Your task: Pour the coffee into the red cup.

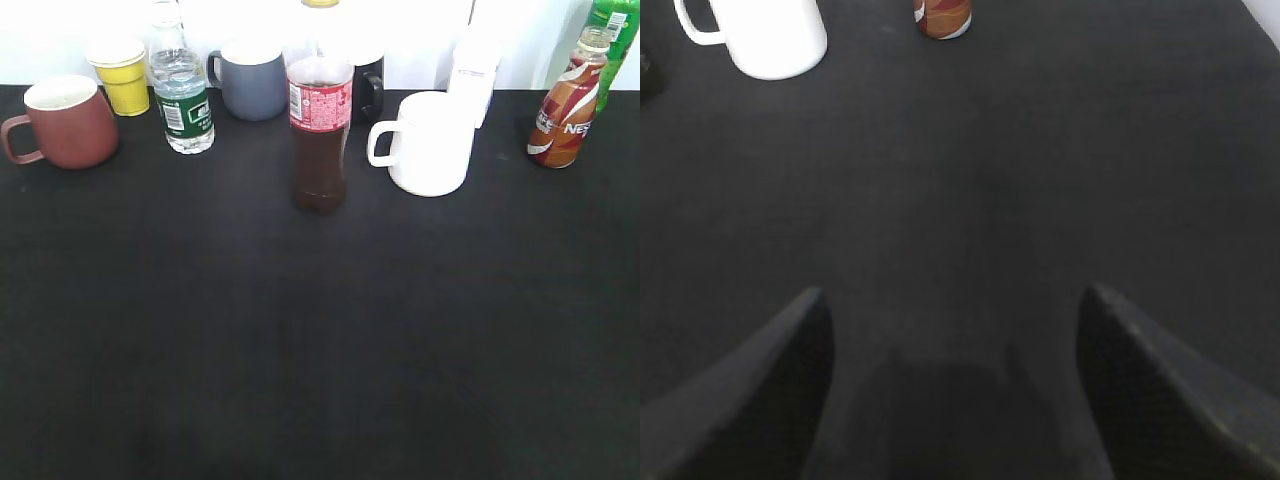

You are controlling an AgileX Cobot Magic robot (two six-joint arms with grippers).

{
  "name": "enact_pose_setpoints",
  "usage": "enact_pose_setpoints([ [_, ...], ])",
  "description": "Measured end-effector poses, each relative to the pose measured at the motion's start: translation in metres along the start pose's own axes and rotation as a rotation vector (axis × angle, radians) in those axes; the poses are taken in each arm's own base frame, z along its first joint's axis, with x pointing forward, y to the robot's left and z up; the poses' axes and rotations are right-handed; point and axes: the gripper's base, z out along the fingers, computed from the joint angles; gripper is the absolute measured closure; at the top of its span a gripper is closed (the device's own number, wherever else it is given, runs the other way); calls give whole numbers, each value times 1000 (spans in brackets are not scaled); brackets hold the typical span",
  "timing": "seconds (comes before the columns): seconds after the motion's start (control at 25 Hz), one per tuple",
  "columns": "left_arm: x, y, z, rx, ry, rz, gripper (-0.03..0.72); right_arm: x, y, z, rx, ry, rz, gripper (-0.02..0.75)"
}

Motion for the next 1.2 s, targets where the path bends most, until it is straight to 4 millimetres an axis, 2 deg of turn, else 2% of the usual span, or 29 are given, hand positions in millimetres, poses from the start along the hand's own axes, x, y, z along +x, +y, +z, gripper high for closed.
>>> enact_pose_setpoints([
  [0.4, 0, 0, 0, 0, 0, 0, 98, 0, 0, 0, 0, 0, 0, 148],
  [0.64, -1, 0, 0, 1, -5, 0, 151, 0, 0, 0, 0, 0, 0, 148],
  [0.72, -11, 0, -5, 4, -100, -1, 155, 0, 0, 0, 0, 0, 0, 148],
  [0.84, -36, -1, -7, 6, -331, 1, 155, 0, 0, 0, 0, 0, 0, 148],
  [0.92, -49, -1, 12, 7, -379, 4, 155, 0, 0, 0, 0, 0, 0, 148],
  [1.0, -56, -2, 39, 11, -385, 3, 155, 0, 0, 0, 0, 0, 0, 148],
  [1.04, -58, -2, 45, 11, -391, 3, 156, 0, 0, 0, 0, 0, 0, 148],
  [1.2, -65, -3, 104, 15, -394, 5, 167, 0, 0, 0, 0, 0, 0, 148],
])
